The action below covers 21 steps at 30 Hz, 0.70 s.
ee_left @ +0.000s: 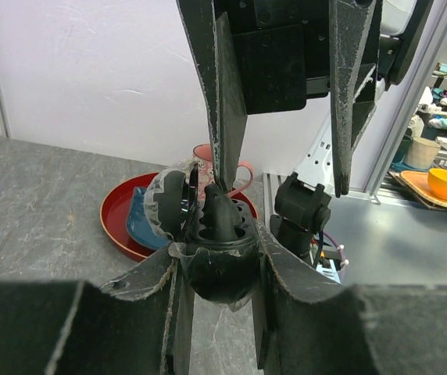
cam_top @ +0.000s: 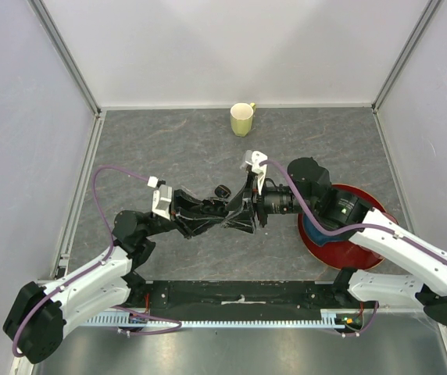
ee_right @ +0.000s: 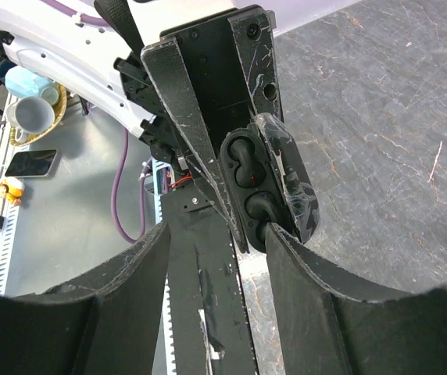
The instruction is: Insert the wireless bluetooth earbuds into the charging case
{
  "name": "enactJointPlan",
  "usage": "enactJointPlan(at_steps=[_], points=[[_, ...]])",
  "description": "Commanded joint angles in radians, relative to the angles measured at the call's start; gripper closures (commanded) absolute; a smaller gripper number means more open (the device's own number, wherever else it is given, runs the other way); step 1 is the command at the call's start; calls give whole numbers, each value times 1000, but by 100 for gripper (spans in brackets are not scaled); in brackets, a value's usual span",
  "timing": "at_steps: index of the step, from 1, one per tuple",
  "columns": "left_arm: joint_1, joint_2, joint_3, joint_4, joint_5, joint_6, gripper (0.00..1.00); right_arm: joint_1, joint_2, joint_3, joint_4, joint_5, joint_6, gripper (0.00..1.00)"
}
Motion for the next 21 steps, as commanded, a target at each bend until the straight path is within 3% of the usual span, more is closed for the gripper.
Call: enactJointPlan(at_steps=[1,8,15,21], points=[[-4,-12,8,51,-1,38,98,2,33,-14,17,-4,-21,41],[-4,-4,9,51,-5,38,98,1,3,-21,10,-136,-27,41],[-4,-6,2,51,-7,36,98,-1,-81,-4,33,-67,-39,41],[-4,-13,-7,50,-11,36,98,-1,-128,1,81,80,4,41]])
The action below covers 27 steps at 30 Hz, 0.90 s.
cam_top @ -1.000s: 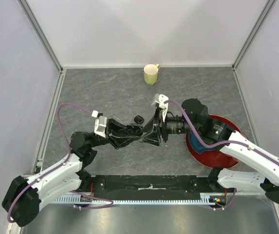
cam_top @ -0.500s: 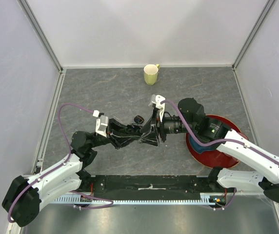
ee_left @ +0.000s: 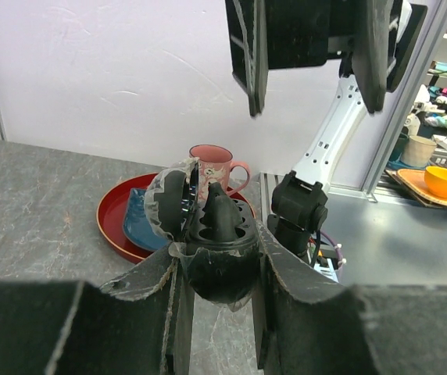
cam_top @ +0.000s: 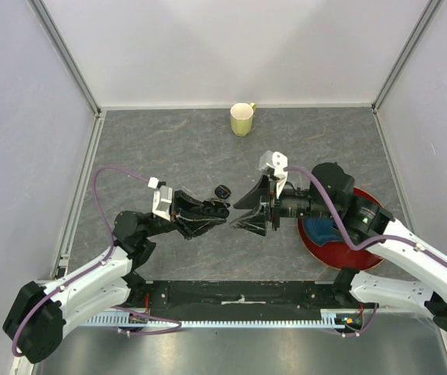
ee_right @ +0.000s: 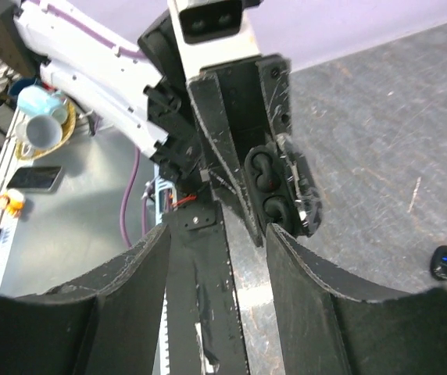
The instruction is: Insert the wireless bluetooth earbuds into the charging case
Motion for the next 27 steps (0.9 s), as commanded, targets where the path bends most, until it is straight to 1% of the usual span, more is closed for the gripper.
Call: enactJointPlan(at_steps=[1,2,3,4,5,8,11,16,23,27], points=[[-1,-16,-4,49,-10,32,98,1,-31,15,71,144,38,41],[-1,-14,-2,49,-7,32,98,0,-28,12,70,261,56,41],[-1,-14,-2,49,-8,33,98,1,-25,6,70,318,75,40],[-1,-17,-1,49,-5,32,98,0,-17,2,67,372,117,36],[-1,-17,1,50,-4,32,98,0,-6,-3,65,476,136,35],[-1,-22,6,50,7,32,98,-6,49,8,47,588,222,35],[0,-25,9,49,21,32,98,-6,116,29,35,581,262,35],[-1,-26,12,44,35,29,98,-8,186,48,36,500,270,36],[-1,-13,16,44,35,29,98,-8,166,18,68,411,239,35],[-1,3,26,42,30,26,98,-8,152,5,82,273,201,34]])
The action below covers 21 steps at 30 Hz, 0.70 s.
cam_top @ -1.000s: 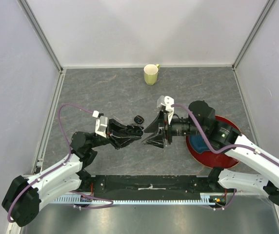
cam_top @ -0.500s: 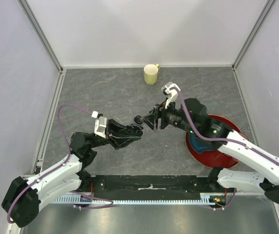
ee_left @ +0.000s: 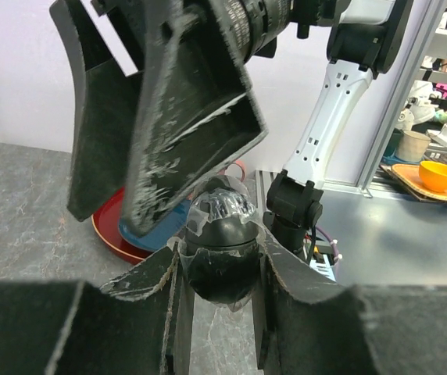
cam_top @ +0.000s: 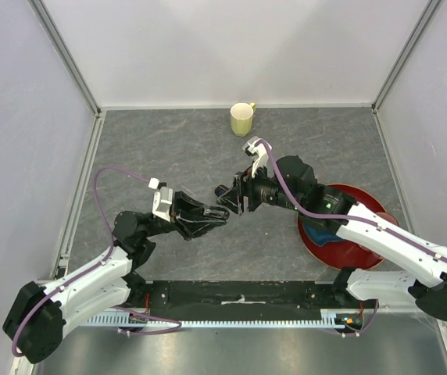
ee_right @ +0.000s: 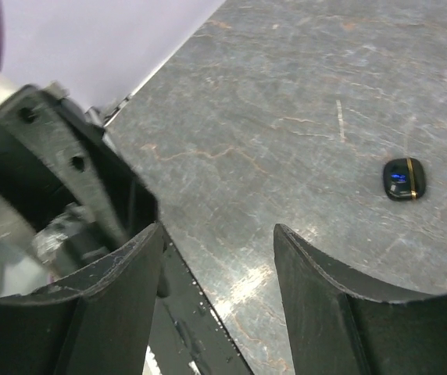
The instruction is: Insert the wireless bluetooth earbuds into the charging case
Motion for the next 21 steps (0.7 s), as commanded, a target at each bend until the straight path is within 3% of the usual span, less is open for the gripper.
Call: enactJointPlan(at_steps=[1,3,6,11,16,21], points=[[-1,15,29,42,7,26,98,1,-34,1,58,-181,-48,34],[0,17,29,40,-11,24,98,3,-36,-8,62,-256,-47,34],[-1,12,27,37,-34,26,98,3,-50,-50,72,-252,-37,34],[-1,12,30,25,-47,24,98,3,-82,-74,47,-73,-12,33],[-1,11,36,-7,-48,24,98,3,-171,-103,131,137,16,30],[-1,8,35,-27,-57,27,98,1,-195,-97,177,106,7,30]])
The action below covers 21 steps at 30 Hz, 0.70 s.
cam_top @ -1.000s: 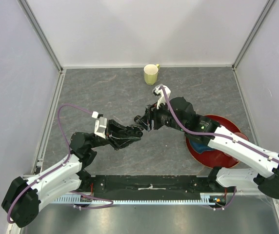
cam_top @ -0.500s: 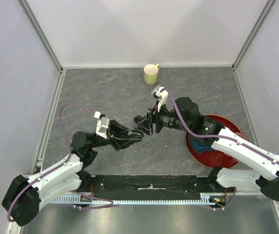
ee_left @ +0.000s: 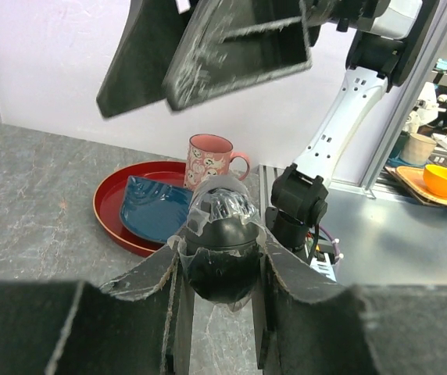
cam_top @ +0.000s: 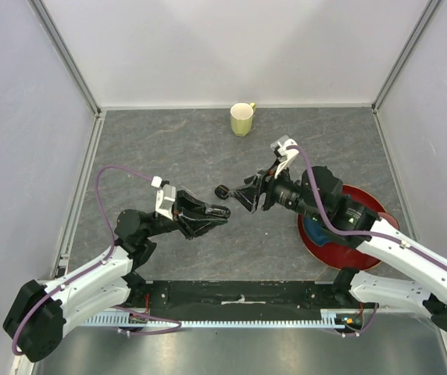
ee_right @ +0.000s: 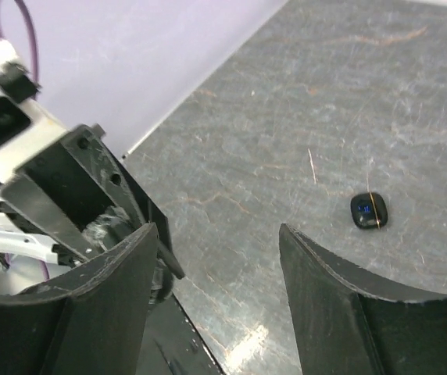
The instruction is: Insert the wireless bluetooth earbuds into the charging case
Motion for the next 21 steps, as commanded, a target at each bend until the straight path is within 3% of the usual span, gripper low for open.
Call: enactJointPlan(at_steps=[1,6,11,16,21], points=[[3,-10,33,7,-32,27,98,6,-26,9,93,9,6,30],[3,-7,33,7,-41,24,98,5,28,-1,108,-189,25,30],[3,-7,36,6,-50,26,98,8,75,-30,88,-299,42,40],[3,-5,34,1,-56,26,98,8,46,-40,62,-249,29,40],[3,7,27,-22,-88,29,98,6,-26,-45,45,-35,36,30]])
